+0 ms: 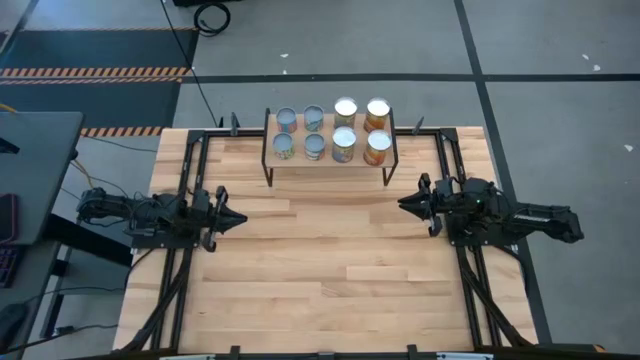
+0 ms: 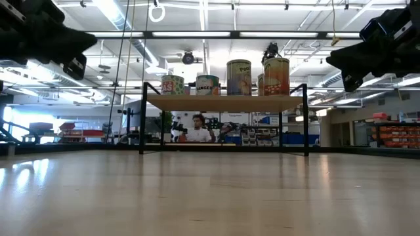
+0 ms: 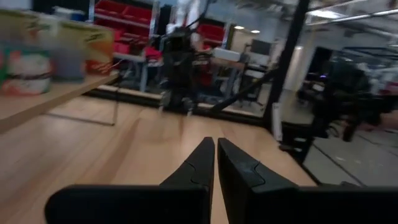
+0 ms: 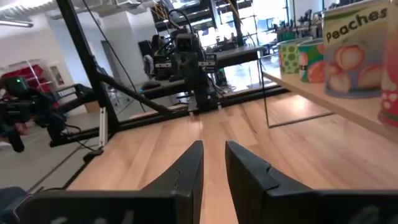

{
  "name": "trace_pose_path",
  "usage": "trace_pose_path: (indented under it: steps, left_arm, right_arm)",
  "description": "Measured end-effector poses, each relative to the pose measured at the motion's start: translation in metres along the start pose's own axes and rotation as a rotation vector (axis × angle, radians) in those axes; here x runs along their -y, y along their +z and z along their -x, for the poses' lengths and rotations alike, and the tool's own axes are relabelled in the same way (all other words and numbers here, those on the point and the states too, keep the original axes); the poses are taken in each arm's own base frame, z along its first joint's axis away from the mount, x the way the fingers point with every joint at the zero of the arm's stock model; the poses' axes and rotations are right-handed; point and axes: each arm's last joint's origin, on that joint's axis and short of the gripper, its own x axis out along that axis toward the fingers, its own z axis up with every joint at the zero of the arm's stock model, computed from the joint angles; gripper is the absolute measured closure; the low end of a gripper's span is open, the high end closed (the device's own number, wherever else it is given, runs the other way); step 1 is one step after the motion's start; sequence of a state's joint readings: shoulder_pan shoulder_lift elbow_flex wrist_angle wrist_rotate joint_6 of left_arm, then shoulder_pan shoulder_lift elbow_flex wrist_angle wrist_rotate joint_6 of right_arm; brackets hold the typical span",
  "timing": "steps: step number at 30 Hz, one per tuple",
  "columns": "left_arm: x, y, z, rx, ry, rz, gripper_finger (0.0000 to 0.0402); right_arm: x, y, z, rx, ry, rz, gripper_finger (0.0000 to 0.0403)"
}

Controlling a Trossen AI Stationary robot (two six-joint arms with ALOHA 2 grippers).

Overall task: Pick and place cans onto a shelf
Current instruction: Return to Home Position

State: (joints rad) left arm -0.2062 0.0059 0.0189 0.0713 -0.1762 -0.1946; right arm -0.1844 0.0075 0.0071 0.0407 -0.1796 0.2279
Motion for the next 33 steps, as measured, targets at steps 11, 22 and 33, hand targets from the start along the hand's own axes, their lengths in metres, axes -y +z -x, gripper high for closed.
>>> trace_pose_path:
  steps: [11, 22, 33]
  left_arm:
    - [-0.0017, -0.0038, 0.0001, -0.043, 0.035, -0.205, 0.0377]
    - [-0.0014, -0.0016, 0.0000, -0.018, 0.036, -0.258, 0.0377]
    - [-0.0013, -0.0014, 0.0000, -0.015, 0.035, -0.255, 0.0377]
  right_arm:
    - [0.0000, 0.0003, -0.0004, 0.001, 0.001, 0.019, 0.0329]
    - [0.0000, 0.0005, -0.0003, 0.003, 0.001, 0.021, 0.0329]
    - [0.0000, 0.0003, -0.0004, 0.003, 0.001, 0.021, 0.0329]
